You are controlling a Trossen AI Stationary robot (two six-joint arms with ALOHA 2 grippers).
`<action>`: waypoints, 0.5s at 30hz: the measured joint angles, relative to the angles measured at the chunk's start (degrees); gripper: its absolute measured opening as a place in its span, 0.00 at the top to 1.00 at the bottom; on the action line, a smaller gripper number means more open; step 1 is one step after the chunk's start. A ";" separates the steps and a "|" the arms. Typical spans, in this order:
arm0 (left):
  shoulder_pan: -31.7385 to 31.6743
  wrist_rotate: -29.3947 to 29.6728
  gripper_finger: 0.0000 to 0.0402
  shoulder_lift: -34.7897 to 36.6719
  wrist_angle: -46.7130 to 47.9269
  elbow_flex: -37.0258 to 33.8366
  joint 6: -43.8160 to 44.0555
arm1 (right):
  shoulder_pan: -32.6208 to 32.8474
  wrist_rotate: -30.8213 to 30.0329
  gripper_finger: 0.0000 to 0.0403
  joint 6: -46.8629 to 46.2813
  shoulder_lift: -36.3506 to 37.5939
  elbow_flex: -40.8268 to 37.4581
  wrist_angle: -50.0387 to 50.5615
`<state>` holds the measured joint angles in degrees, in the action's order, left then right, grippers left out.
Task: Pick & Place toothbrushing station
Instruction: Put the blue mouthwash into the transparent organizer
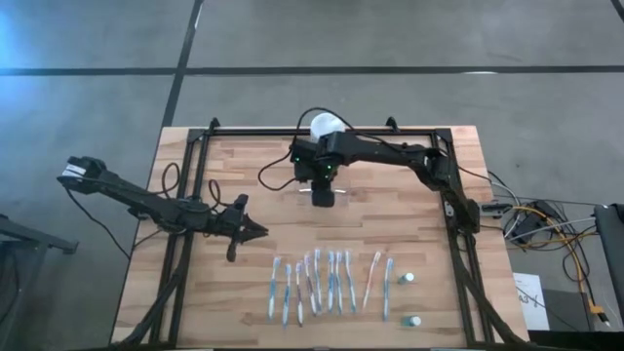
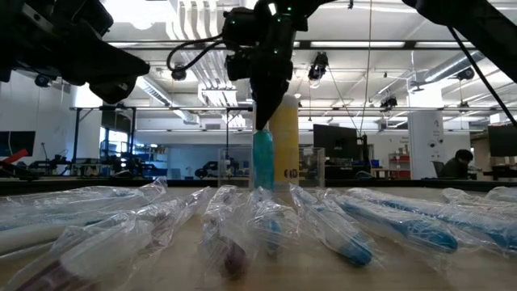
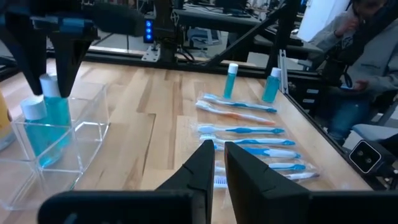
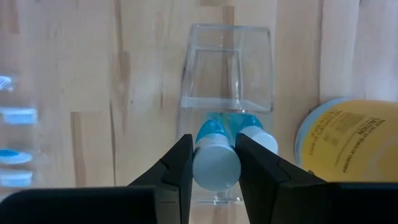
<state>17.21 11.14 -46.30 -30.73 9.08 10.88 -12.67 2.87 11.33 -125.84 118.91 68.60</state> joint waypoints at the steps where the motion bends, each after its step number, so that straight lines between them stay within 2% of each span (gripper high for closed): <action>1: 0.00 0.00 0.89 0.00 -0.01 0.00 0.02 | 0.00 0.02 0.78 -0.04 -0.02 -0.49 -0.44; 15: 0.15 0.02 0.89 0.00 -0.08 0.00 0.91 | -0.22 0.20 0.78 -0.39 0.00 -5.91 -5.65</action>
<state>17.37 11.16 -46.30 -30.81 9.08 11.79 -12.88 3.07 10.94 -125.84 113.00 62.95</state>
